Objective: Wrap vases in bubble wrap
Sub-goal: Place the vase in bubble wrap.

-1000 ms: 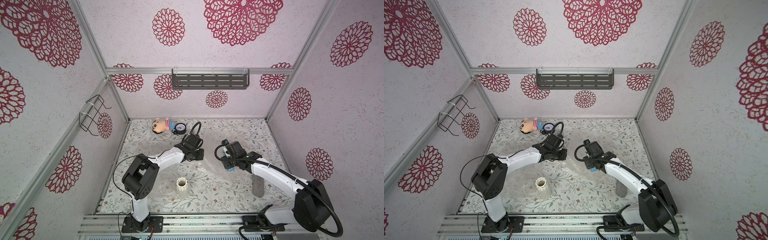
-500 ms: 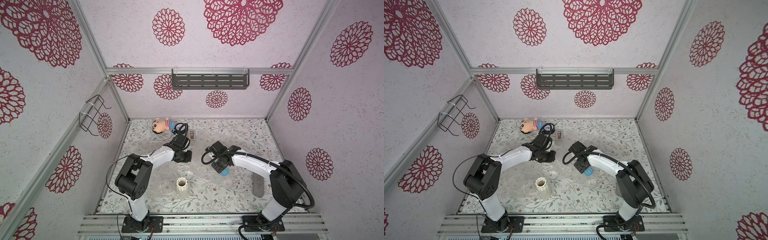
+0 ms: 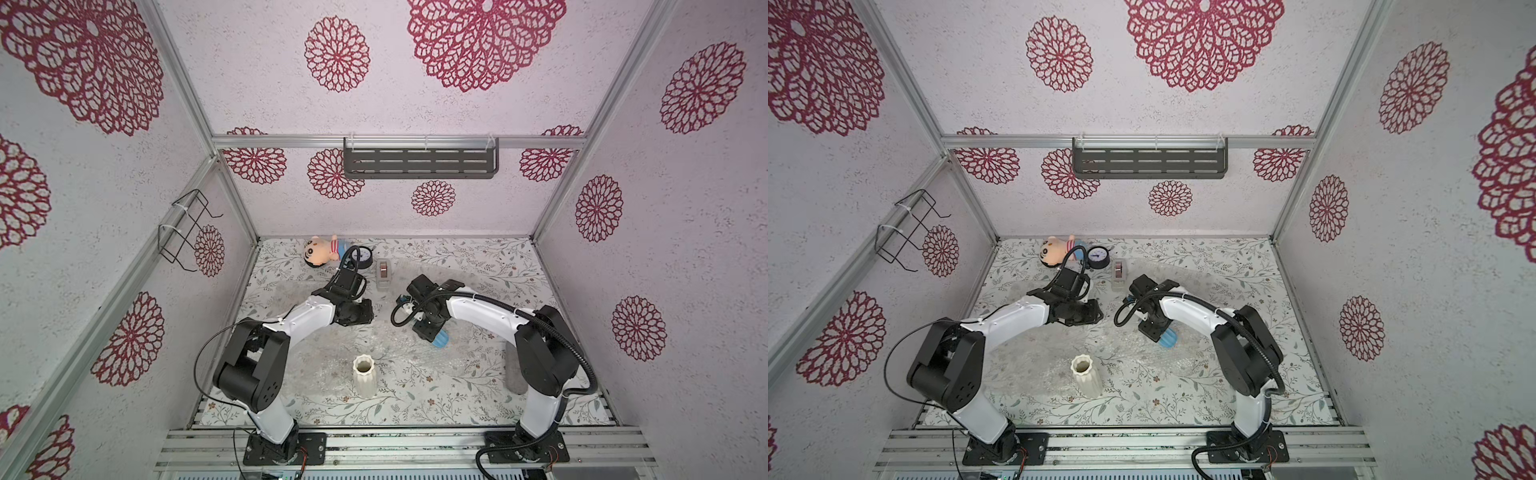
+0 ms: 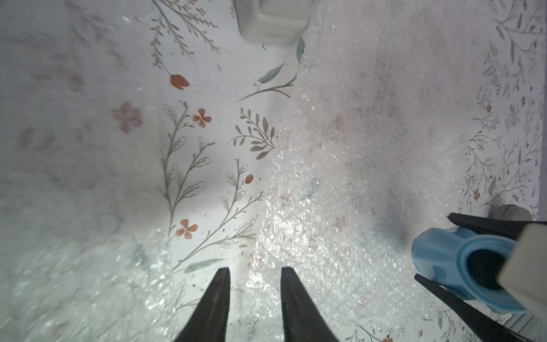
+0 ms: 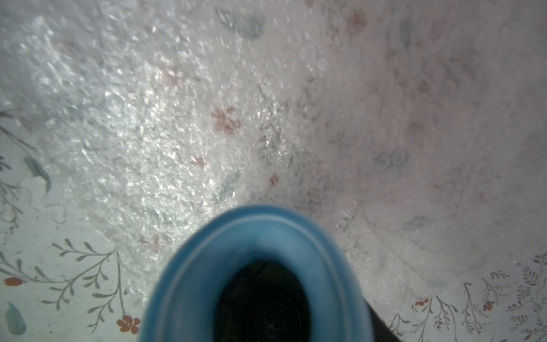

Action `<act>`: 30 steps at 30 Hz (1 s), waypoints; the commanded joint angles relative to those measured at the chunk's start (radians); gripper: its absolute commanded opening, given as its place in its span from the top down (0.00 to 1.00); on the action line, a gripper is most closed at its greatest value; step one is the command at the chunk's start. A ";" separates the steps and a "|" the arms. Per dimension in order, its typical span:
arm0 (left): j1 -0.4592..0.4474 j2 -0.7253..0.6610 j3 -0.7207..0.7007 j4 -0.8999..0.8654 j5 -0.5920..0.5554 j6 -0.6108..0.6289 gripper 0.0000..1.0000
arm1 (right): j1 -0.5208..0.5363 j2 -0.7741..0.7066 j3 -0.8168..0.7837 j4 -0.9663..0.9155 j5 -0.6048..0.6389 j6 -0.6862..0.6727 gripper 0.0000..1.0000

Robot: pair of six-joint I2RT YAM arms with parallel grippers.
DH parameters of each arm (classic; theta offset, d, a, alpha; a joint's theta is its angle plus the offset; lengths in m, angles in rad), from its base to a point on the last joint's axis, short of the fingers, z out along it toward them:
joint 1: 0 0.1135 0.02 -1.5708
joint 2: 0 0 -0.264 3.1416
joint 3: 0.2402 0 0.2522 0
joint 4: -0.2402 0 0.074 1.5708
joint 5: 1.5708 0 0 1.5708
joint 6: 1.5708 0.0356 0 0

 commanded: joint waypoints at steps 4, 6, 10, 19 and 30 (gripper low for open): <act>0.016 -0.136 -0.058 0.007 -0.085 -0.056 0.65 | 0.020 0.057 0.079 -0.087 -0.021 -0.077 0.69; 0.019 -0.156 -0.075 0.016 -0.103 -0.073 0.65 | 0.027 0.089 0.102 -0.092 -0.022 -0.088 0.68; 0.021 -0.168 -0.089 0.030 -0.106 -0.083 0.65 | 0.044 0.137 0.129 -0.078 -0.023 -0.109 0.61; 0.026 -0.178 -0.084 0.020 -0.113 -0.088 0.65 | 0.053 0.167 0.116 0.000 -0.029 -0.132 0.30; 0.025 -0.240 -0.087 0.044 -0.078 -0.137 0.65 | 0.052 -0.050 -0.030 0.118 -0.006 -0.077 0.06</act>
